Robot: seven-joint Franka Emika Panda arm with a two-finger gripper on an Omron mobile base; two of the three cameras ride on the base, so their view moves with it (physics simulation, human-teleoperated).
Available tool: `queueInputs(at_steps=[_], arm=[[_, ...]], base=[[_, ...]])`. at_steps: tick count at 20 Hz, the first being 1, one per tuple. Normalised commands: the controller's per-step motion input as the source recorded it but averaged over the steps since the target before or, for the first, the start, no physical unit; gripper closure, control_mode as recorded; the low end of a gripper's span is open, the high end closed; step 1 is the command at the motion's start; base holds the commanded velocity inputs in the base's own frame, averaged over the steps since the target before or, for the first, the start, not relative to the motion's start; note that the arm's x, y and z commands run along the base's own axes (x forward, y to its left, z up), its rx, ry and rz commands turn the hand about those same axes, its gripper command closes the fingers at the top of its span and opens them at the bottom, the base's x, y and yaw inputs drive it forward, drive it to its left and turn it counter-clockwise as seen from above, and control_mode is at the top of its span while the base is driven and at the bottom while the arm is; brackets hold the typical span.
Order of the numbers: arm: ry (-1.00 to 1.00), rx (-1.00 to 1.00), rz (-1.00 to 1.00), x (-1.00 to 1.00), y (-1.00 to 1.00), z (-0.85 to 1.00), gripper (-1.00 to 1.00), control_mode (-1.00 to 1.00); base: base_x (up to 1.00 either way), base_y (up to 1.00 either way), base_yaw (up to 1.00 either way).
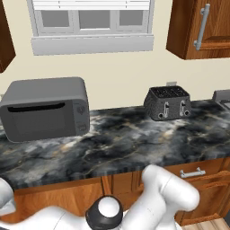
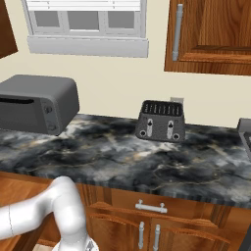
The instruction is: Take the pizza cutter from the drawer on the left and place it on the dining counter for cutting.
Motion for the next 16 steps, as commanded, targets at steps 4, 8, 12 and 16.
queueInputs(at_steps=[4, 8, 12, 16], arm=[[-0.03, 0.0, 0.0, -0.32, -0.54, 0.63, 1.0, -1.0], [0.0, 0.02, 0.0, -0.17, -0.58, 0.86, 1.0, -1.0], [0.0, 0.05, 0.0, 0.0, -0.73, 0.88, 1.0, -1.0], [0.0, 0.06, 0.0, 0.0, -0.91, 0.83, 1.0, -1.0]], base=[[0.0, 0.0, 0.0], [0.0, 0.0, 0.0], [0.0, 0.0, 0.0], [0.0, 0.0, 0.0]])
